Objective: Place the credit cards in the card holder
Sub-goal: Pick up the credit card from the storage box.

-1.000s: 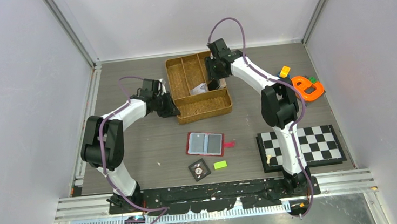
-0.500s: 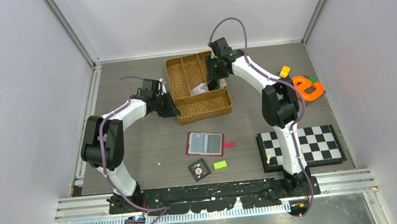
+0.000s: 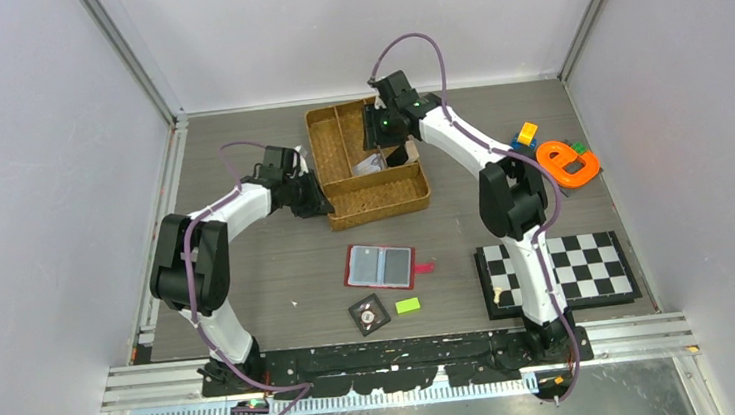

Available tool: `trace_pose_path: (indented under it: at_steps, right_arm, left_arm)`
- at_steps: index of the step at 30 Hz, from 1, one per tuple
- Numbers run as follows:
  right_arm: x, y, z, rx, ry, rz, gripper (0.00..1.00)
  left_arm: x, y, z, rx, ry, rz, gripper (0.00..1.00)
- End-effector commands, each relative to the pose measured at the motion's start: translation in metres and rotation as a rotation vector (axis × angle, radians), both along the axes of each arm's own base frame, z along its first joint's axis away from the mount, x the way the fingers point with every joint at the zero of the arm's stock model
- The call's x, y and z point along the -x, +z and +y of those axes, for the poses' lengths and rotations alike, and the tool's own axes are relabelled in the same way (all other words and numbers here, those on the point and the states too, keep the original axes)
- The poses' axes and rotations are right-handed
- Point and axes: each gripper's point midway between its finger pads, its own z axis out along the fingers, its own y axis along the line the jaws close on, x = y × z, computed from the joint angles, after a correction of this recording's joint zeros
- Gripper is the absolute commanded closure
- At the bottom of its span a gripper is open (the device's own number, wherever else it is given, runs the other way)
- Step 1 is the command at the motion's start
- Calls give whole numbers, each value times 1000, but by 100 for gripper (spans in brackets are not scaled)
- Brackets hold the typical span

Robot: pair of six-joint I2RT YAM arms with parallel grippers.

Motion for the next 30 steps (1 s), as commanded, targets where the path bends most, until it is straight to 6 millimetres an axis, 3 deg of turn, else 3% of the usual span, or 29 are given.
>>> trace_pose_path:
  at_steps: [1, 9, 19, 22, 30]
  right_arm:
    - [10, -13, 23, -39, 41, 50, 49]
    - [15, -12, 30, -39, 65, 49, 50]
    - [30, -20, 57, -50, 115, 64, 49]
    - [30, -22, 57, -42, 110, 61, 49]
    - [31, 0, 53, -36, 119, 24, 49]
  left_arm:
    - [-3, 3, -15, 48, -49, -14, 95]
    - [-2, 3, -14, 47, -48, -12, 95]
    - [-1, 3, -15, 50, -49, -12, 95]
    - [-1, 4, -15, 48, -50, -14, 95]
    - [0, 4, -14, 49, -49, -15, 95]
